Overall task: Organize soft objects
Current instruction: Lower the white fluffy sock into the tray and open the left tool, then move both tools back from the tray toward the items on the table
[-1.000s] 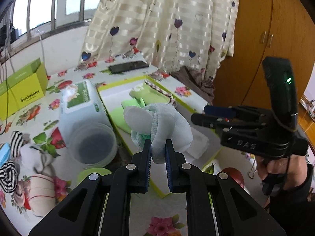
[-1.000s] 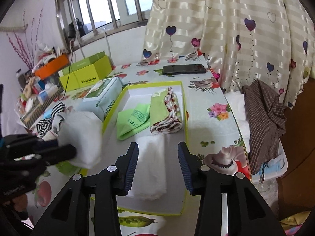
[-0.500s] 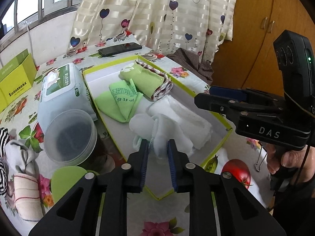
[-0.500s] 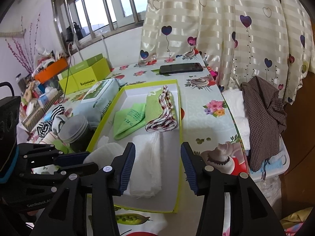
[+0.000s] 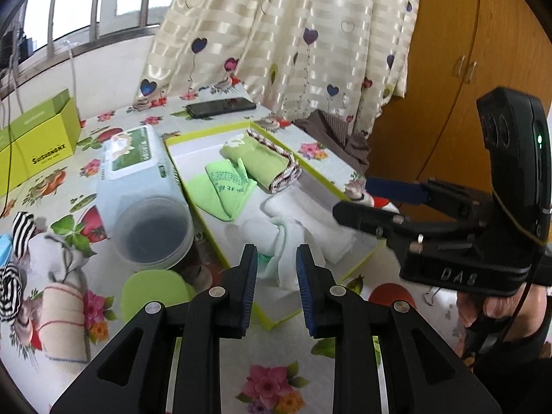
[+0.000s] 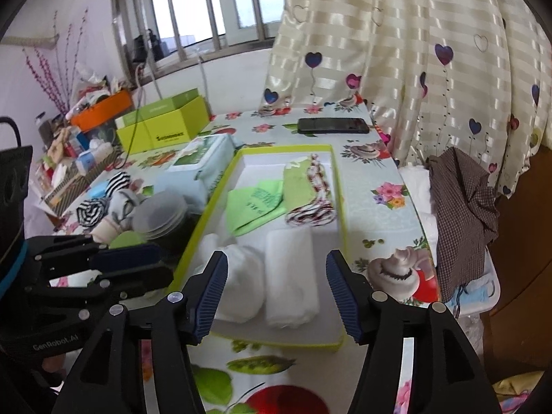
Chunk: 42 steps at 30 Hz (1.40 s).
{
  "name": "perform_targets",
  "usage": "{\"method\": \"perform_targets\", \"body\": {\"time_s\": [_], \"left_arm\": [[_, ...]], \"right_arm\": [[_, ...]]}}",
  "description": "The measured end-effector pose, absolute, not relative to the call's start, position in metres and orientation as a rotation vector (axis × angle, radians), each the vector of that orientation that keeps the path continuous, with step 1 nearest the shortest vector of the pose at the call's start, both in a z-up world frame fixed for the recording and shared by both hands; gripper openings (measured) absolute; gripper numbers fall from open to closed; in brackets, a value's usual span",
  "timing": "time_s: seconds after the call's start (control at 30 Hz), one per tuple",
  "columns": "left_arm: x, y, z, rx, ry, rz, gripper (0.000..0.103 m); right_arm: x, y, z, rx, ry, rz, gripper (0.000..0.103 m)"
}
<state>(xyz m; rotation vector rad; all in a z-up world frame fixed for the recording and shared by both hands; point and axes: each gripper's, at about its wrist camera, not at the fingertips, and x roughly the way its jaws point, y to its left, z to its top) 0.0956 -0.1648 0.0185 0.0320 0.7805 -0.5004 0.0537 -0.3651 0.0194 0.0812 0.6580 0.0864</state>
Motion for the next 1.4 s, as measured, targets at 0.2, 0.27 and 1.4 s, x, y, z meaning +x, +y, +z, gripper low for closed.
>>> {"method": "perform_targets", "body": {"time_s": [0.2,0.27,1.4], "left_arm": [[0.076,-0.153,0.028,0.011,0.752,-0.484,0.024],[0.070,-0.148,0.031,0.004,0.742,-0.478,0.024],[0.026,-0.065,0.039,-0.111,0.685,-0.341,0.024]], "right_arm": [[0.038,-0.344,0.026,0.041,0.666,0.088,0.062],[0.034,-0.338,0.027,0.031,0.668,0.090,0.062],[0.018,-0.248,0.042,-0.109,0.666,0.205,0.064]]}}
